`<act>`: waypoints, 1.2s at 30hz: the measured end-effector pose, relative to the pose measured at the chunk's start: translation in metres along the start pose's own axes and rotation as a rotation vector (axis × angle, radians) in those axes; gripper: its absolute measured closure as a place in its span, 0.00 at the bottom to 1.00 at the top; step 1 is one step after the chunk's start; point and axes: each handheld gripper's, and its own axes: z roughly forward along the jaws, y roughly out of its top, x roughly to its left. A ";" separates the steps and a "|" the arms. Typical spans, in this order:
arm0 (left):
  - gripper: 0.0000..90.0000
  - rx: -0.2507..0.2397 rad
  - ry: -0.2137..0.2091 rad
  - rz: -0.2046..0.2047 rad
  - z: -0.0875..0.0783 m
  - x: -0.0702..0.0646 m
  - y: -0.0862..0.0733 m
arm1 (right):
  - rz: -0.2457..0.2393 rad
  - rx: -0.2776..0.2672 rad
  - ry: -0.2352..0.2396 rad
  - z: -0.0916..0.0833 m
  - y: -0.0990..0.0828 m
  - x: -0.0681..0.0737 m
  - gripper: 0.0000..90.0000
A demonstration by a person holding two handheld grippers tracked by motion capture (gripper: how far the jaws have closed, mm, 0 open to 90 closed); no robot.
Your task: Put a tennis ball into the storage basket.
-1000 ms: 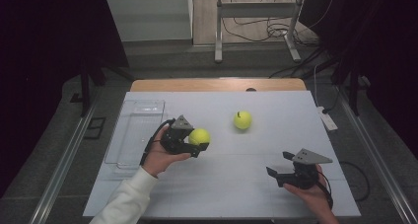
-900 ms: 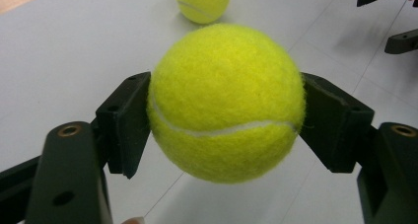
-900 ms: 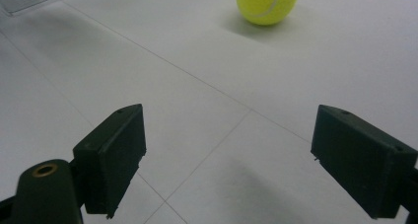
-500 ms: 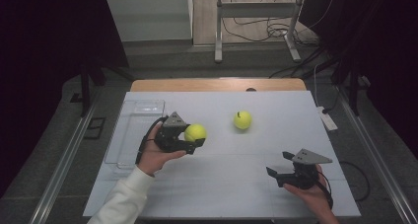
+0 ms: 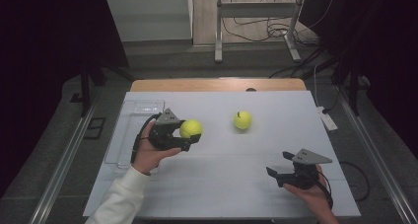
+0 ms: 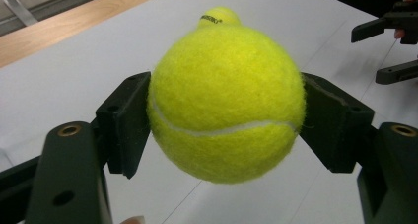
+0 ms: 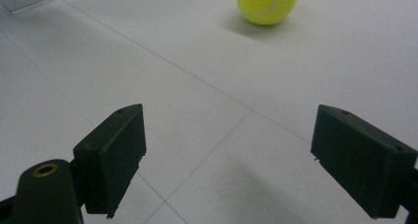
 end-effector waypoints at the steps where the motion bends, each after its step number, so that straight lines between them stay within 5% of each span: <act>1: 0.30 -0.004 0.001 -0.001 -0.002 0.001 0.000 | 0.000 -0.001 0.000 0.000 0.000 0.000 0.16; 36: 0.30 -0.078 0.071 -0.054 -0.027 0.020 0.001 | -0.005 0.005 -0.002 0.000 0.000 0.000 0.16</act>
